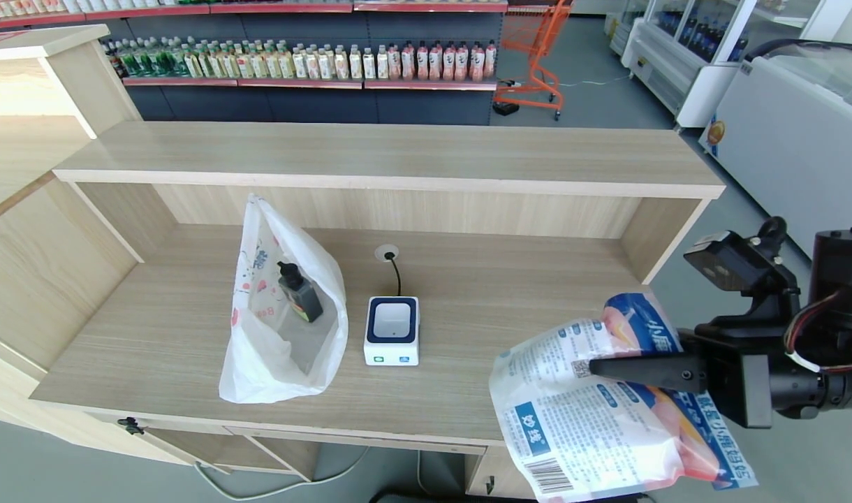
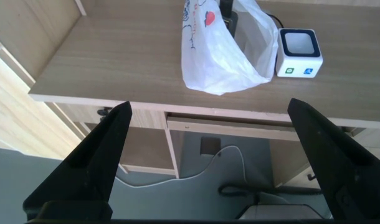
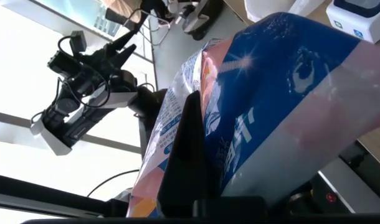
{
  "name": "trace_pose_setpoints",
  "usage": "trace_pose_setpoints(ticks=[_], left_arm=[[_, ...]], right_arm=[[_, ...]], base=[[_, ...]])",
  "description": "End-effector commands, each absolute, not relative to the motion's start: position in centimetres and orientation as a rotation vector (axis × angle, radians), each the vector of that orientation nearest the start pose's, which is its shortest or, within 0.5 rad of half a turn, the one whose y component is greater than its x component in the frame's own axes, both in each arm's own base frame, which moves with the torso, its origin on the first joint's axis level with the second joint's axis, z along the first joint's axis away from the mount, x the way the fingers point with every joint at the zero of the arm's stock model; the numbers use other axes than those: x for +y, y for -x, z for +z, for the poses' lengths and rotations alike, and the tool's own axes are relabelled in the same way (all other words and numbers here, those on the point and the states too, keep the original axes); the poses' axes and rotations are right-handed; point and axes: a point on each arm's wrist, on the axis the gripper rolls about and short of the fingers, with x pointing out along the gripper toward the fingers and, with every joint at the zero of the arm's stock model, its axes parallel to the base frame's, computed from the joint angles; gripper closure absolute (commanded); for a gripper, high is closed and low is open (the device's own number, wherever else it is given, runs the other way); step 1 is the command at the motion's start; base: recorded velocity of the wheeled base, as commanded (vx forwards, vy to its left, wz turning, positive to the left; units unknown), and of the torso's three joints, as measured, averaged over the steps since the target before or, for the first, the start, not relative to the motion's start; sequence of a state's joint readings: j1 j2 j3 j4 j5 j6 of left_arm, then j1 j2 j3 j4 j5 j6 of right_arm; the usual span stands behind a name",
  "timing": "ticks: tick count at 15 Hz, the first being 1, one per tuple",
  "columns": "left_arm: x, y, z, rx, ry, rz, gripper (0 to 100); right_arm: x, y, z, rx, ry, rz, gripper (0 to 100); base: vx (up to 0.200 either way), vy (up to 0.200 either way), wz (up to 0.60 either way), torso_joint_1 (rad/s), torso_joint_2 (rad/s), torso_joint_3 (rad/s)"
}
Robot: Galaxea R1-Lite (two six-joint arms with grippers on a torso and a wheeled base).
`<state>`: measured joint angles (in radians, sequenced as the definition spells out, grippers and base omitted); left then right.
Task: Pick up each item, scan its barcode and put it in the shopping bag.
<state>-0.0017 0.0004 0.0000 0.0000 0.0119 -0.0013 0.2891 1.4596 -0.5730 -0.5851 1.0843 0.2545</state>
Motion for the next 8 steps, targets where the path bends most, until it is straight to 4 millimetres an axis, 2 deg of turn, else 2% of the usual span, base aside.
trace_pose_setpoints(ticks=[1,3,5,7,8], left_arm=[[0.0,2.3,7.5,0.000,0.002,0.011,0],[0.0,2.3,7.5,0.000,0.002,0.011,0],[0.0,2.3,7.5,0.000,0.002,0.011,0],[0.0,2.3,7.5,0.000,0.002,0.011,0],[0.0,2.3,7.5,0.000,0.002,0.011,0]], right_arm=[[8.4,-21.0,18.4,0.460,-0.326,1.324,100],[7.9,-20.8,18.5,0.312,-0.160,1.321,100],[6.0,-21.1,18.4,0.078,0.176,1.191,100],[4.2,-20.6,17.8,-0.050,0.477,1.045,100],[3.3,-20.5,17.4,-0.076,0.574,0.999,100]], base=[[0.000,0.000,0.00,0.000,0.00,0.000],[0.000,0.000,0.00,0.000,0.00,0.000],[0.000,0.000,0.00,0.000,0.00,0.000],[0.000,0.000,0.00,0.000,0.00,0.000],[0.000,0.000,0.00,0.000,0.00,0.000]])
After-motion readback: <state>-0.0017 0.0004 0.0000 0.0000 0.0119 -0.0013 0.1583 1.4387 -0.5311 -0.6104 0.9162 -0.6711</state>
